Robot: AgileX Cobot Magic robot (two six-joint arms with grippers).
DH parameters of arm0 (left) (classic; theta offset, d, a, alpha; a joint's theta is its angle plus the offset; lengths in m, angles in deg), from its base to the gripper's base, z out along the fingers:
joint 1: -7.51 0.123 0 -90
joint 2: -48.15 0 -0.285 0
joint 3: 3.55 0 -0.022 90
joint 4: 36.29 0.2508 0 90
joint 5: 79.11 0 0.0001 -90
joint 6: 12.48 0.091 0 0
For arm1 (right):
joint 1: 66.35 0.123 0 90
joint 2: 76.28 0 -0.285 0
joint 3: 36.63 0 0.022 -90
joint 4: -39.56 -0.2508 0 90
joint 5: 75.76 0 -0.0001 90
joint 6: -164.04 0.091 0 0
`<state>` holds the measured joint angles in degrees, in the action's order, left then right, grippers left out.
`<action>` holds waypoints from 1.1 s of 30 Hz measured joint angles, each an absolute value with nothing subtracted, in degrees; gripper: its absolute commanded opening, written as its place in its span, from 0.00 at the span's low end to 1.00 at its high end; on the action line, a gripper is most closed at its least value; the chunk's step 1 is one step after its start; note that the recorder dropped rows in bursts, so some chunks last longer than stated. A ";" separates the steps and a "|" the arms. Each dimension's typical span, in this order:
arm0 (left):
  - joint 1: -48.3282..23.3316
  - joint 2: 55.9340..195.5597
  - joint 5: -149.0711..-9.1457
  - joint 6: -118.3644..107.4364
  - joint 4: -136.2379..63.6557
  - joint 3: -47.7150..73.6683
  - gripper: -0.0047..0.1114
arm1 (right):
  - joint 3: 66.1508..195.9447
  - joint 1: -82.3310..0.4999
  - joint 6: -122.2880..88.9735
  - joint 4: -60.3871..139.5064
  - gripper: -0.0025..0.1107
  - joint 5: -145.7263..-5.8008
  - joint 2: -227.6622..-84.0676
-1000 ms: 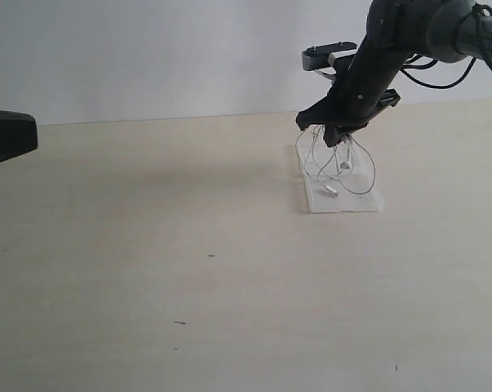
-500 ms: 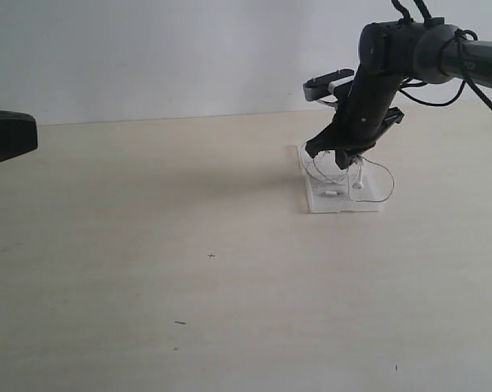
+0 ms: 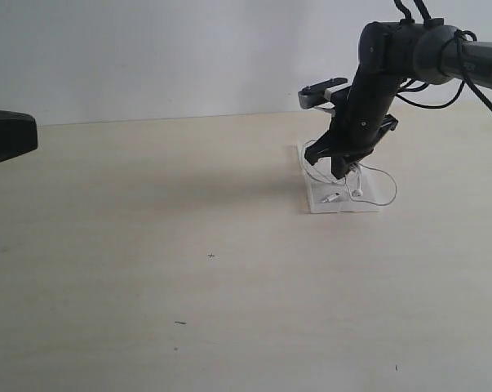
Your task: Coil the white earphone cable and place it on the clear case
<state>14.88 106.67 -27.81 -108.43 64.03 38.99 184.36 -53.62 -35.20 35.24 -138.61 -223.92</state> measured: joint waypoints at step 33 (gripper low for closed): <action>14.88 106.67 -27.81 -108.43 64.03 38.99 0.04 | 184.36 -53.62 -34.31 34.26 0.70 -140.01 -223.34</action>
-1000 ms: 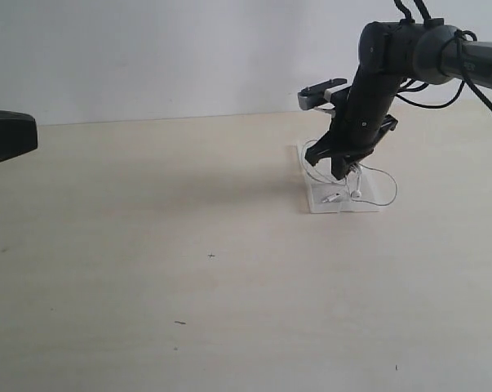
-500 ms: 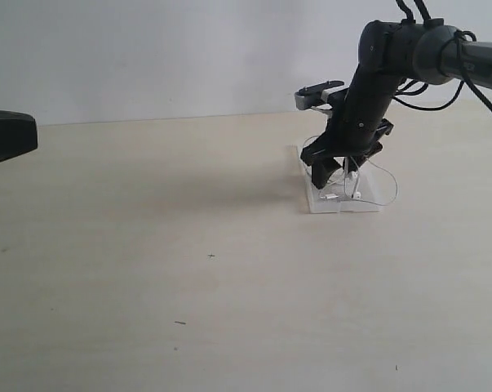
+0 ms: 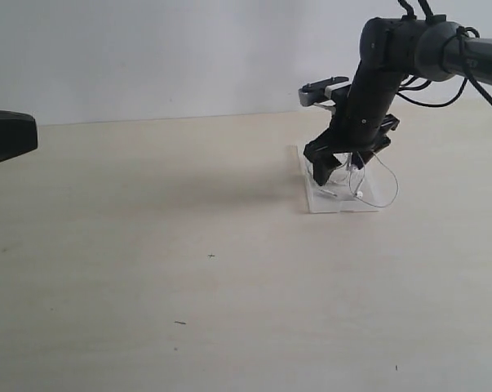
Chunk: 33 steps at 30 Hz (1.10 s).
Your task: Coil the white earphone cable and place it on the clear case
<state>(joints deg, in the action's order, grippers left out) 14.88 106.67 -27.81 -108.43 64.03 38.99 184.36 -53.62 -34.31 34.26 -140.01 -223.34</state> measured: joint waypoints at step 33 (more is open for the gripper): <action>14.88 106.67 -27.13 -108.43 64.03 38.99 0.04 | 184.36 -53.07 -28.38 38.47 0.70 -140.08 -223.08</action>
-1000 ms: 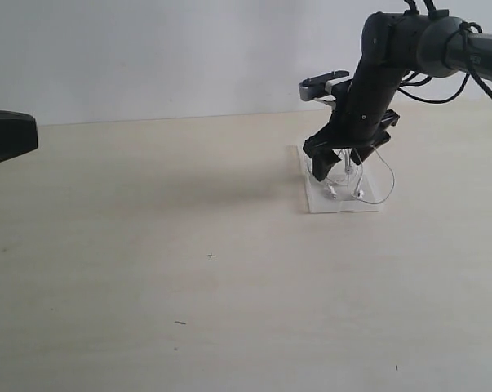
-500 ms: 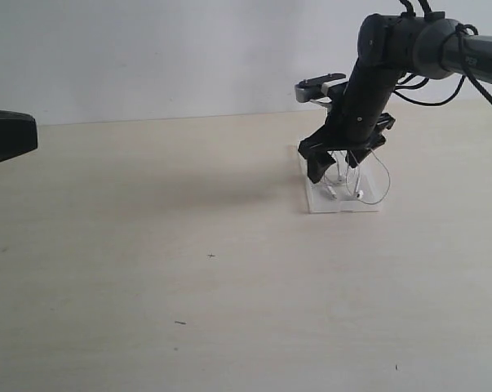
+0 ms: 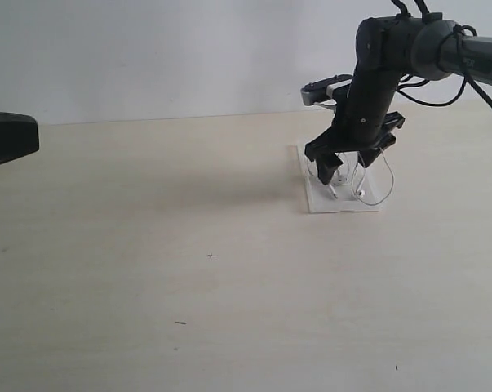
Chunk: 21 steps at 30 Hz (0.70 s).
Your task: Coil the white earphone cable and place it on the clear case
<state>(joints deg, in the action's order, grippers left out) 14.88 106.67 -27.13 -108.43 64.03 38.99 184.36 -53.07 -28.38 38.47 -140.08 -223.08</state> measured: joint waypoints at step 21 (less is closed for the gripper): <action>14.88 106.67 -24.94 -108.43 64.03 38.99 0.04 | 184.36 -50.99 -22.35 46.01 0.69 -145.39 -223.08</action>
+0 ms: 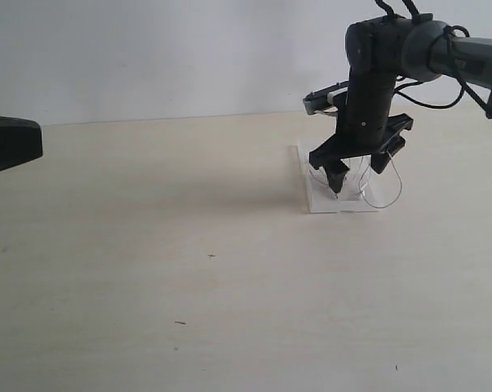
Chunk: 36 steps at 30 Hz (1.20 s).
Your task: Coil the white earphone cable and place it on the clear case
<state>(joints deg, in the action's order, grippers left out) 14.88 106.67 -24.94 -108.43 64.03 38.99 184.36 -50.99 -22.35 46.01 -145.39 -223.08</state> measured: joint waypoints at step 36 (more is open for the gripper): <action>14.88 106.67 -23.50 -108.43 64.15 38.99 0.04 | 184.36 -43.18 -14.76 69.50 0.63 -145.64 -223.80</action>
